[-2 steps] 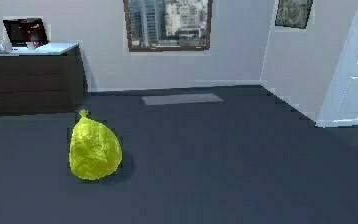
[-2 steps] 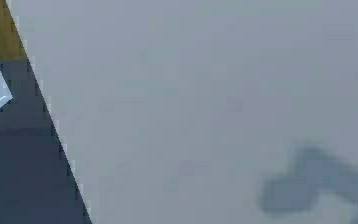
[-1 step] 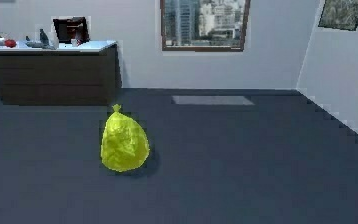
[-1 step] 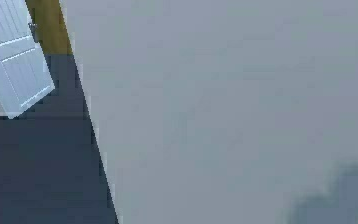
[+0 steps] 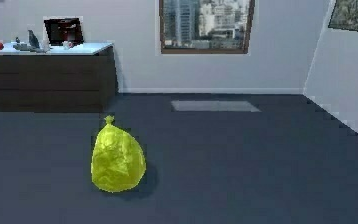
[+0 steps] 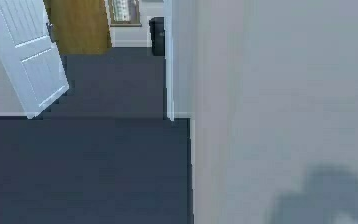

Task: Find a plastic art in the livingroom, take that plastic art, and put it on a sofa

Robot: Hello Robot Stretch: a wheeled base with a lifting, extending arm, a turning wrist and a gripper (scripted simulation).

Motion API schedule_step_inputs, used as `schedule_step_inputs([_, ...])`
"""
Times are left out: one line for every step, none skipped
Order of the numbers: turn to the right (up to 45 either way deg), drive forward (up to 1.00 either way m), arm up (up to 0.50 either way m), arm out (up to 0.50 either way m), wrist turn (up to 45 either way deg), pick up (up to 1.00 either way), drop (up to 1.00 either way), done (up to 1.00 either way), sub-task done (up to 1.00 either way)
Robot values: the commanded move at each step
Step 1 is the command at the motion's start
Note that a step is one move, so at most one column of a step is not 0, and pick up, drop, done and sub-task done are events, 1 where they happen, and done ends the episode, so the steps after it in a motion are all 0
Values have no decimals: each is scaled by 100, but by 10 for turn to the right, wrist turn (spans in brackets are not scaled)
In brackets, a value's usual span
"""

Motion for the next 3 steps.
schedule_step_inputs([330, 0, 0, 0, 0, 0, 0, 0, 0])
schedule_step_inputs([0, 45, 0, 0, 0, 0, 0, 0, 0])
schedule_step_inputs([450, 0, 0, 0, 0, 0, 0, 0, 0])
